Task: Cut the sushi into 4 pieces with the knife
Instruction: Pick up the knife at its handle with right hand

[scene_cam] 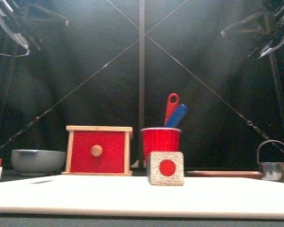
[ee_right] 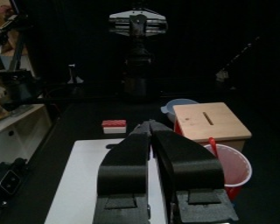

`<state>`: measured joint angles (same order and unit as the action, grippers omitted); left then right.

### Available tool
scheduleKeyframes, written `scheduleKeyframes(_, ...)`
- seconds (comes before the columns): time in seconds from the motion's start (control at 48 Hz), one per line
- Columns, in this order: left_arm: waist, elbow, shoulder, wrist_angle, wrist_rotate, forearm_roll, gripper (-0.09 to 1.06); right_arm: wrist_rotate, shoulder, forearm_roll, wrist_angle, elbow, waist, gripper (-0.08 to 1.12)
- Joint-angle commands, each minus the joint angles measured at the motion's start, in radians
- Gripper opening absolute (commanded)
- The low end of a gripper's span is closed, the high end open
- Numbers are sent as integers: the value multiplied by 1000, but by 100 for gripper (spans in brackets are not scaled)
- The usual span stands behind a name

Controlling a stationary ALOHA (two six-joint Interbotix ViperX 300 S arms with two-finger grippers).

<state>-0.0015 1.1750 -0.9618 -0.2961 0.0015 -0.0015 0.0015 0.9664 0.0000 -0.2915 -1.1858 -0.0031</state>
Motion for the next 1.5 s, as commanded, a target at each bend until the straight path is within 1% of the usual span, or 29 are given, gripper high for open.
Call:
scheduleKeyframes(0.021,0,-8,54,-72,-3,-2,-7,8,-25,15,2,64,-23,2)
scheduleKeyframes(0.083,-3,-11,81,-103,-2,-2,-2,11,-54,35,23,100,-44,5)
scheduleKeyframes(0.167,-5,-20,124,-138,0,0,1,11,-115,61,91,172,-89,10)
scheduleKeyframes(0.271,-5,-38,172,-150,0,0,1,11,-199,83,207,268,-135,16)
scheduleKeyframes(0.417,-5,-61,232,-149,-3,-2,2,11,-342,109,407,433,-179,29)
scheduleKeyframes(0.542,-6,-66,261,-150,-3,-2,2,8,-433,94,561,549,-195,46)
scheduleKeyframes(0.646,-6,-63,265,-149,-5,-2,2,9,-502,52,687,627,-213,67)
scheduleKeyframes(0.667,-6,-63,265,-149,-5,-2,2,9,-505,51,696,634,-213,69)
scheduleKeyframes(0.688,-6,-63,265,-149,-5,-2,2,9,-522,43,721,650,-216,74)
scheduleKeyframes(0.75,-5,-64,265,-149,-5,-2,2,9,-561,32,765,687,-219,84)
scheduleKeyframes(0.812,-6,-63,265,-149,-5,-2,2,9,-600,29,801,721,-219,90)
scheduleKeyframes(1.104,-5,-57,267,-150,-3,-2,2,-3,-778,-15,1034,879,-232,90)
scheduleKeyframes(1.417,-3,-40,265,-150,-5,-2,2,-11,-893,-132,1210,976,-270,90)
scheduleKeyframes(1.5,-3,-38,267,-150,-5,-2,2,-11,-919,-140,1256,994,-278,90)
